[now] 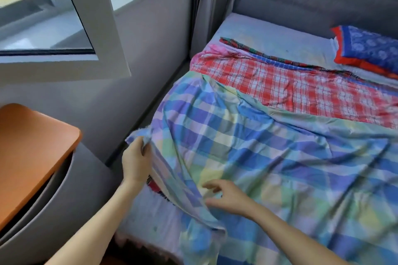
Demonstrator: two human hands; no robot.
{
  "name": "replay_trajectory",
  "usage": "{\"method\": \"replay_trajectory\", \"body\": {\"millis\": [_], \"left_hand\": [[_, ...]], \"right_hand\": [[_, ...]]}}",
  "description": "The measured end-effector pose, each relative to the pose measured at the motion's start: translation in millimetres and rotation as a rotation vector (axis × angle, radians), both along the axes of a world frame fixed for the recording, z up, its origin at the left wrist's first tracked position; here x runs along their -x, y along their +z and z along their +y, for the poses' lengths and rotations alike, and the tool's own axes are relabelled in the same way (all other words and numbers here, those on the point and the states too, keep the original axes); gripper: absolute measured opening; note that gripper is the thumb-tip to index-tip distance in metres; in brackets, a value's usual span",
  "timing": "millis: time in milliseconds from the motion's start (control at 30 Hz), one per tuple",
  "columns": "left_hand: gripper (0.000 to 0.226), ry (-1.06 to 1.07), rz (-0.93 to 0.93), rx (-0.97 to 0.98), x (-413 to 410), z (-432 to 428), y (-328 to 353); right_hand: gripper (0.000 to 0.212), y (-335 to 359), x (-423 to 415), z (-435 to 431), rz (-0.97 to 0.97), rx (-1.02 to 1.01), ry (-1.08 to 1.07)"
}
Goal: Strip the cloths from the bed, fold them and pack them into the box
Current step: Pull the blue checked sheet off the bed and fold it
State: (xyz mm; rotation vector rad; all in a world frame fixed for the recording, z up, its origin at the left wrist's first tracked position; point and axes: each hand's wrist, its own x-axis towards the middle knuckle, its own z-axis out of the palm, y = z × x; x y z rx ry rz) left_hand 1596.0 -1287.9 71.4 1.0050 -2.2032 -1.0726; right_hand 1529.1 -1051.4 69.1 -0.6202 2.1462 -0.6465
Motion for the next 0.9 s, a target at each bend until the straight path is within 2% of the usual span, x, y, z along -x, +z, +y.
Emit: {"method": "replay_trajectory", "body": {"millis": [33, 100, 133, 167, 233, 300, 400, 467, 500, 567, 633, 700, 767, 800, 833, 900], "left_hand": [[0.036, -0.162, 0.062, 0.082, 11, 9, 17], [0.018, -0.458, 0.136, 0.193, 27, 31, 39], [0.018, -0.553, 0.169, 0.206, 33, 41, 47], [0.030, -0.615, 0.200, 0.186, 39, 49, 57], [0.042, -0.659, 0.234, 0.092, 52, 56, 68], [0.035, -0.673, 0.245, 0.043, 66, 60, 72], [0.023, -0.682, 0.213, -0.087, 82, 70, 79], [0.026, -0.704, 0.187, -0.095, 94, 85, 88], [0.018, -0.724, 0.186, -0.058, 100, 93, 92], [0.008, -0.807, 0.198, 0.007, 113, 113, 103], [0.008, -0.948, 0.163, -0.015, 121, 130, 116], [0.013, -1.048, 0.061, -0.207, 131, 147, 132], [0.009, -1.015, 0.063, -0.385, 145, 167, 144], [0.016, -1.005, 0.086, -0.340, 154, 176, 147], [0.029, -1.034, 0.058, -0.198, 163, 181, 146], [0.055, -1.236, -0.075, 0.238, 179, 222, 146]], "right_hand": [[0.061, 14, 3, -14, -0.084, 0.150, -0.188], [0.072, 45, 11, -42, -0.188, 0.364, -0.418], [0.063, 60, 15, -52, -0.207, 0.433, -0.479], [0.047, 76, 19, -57, -0.195, 0.487, -0.530], [0.022, 104, 27, -62, -0.110, 0.498, -0.598], [0.018, 121, 36, -55, -0.071, 0.451, -0.636], [0.021, 138, 48, -43, -0.232, 0.450, -0.665], [0.017, 150, 57, -31, -0.345, 0.511, -0.747], [0.016, 152, 65, -25, -0.352, 0.525, -0.797], [0.014, 150, 83, -7, -0.217, 0.509, -0.857], [0.018, 151, 97, 16, 0.074, 0.415, -0.830], [0.035, 161, 101, 56, 0.307, 0.332, -0.734], [0.036, 173, 95, 108, 0.420, 0.322, -0.647], [0.034, 178, 88, 134, 0.446, 0.325, -0.618], [0.033, 179, 81, 154, 0.454, 0.319, -0.590], [0.029, 186, 63, 206, 0.492, 0.302, -0.549]]}}
